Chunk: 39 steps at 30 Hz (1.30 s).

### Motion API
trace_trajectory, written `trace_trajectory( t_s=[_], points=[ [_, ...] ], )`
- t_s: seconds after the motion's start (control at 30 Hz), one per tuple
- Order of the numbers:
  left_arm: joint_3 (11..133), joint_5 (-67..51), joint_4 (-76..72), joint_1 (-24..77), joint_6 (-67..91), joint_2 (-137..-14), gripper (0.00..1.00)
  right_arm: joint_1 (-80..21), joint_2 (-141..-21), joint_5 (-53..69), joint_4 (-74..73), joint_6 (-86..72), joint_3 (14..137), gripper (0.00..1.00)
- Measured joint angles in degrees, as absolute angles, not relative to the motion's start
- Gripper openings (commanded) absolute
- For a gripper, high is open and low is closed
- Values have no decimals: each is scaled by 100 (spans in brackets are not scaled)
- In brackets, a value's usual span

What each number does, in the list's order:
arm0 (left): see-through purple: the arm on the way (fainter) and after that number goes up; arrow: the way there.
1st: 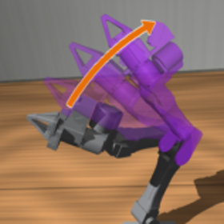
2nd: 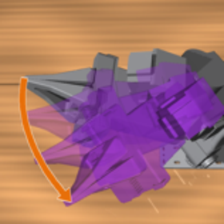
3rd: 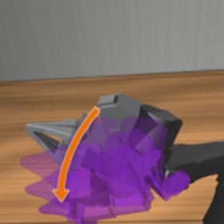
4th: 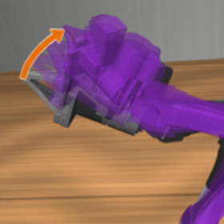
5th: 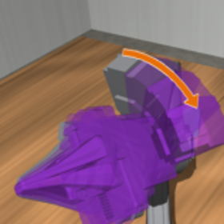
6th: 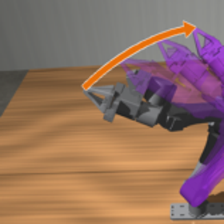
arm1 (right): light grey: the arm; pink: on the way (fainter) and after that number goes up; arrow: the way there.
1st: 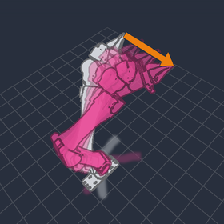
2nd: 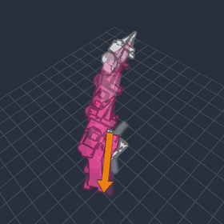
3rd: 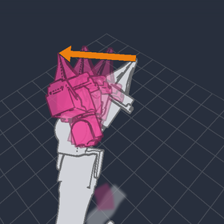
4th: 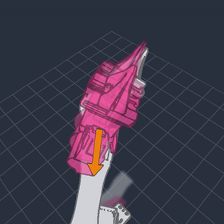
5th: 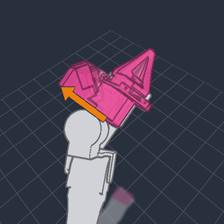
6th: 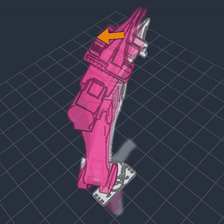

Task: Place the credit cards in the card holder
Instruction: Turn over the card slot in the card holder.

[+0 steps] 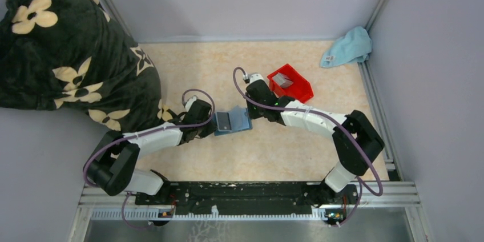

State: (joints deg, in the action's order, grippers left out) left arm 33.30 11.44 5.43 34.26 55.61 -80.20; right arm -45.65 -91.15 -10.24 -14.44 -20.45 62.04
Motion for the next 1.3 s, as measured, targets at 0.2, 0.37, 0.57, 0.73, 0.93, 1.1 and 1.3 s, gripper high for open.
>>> trace_trajectory(
  t_s=[0.2,0.37,0.57,0.73,0.93,1.1,1.3],
  points=[
    [3380,1144,563,3417,5529,-8062,28,-4574,-9212,-642,-1284,-2327,5852,0],
    [3409,1116,574,3395,5511,-8097,27,-4576,-9382,-333,-1015,-2506,5848,0],
    [3415,1059,565,3363,5446,-8149,27,-4584,-9819,-121,-794,-2644,5850,0],
    [3441,1044,285,3301,5430,-8272,26,-4595,-10012,-10,-672,-2727,5848,0],
    [3446,989,169,3253,5408,-8355,26,-4589,-10154,187,-419,-2840,5848,0],
    [3435,910,75,3199,5369,-8403,23,-4521,-10245,296,-165,-2930,5769,0],
    [3448,840,-261,3133,5363,-8591,23,-4399,-10366,576,336,-3074,5542,0]
  ],
)
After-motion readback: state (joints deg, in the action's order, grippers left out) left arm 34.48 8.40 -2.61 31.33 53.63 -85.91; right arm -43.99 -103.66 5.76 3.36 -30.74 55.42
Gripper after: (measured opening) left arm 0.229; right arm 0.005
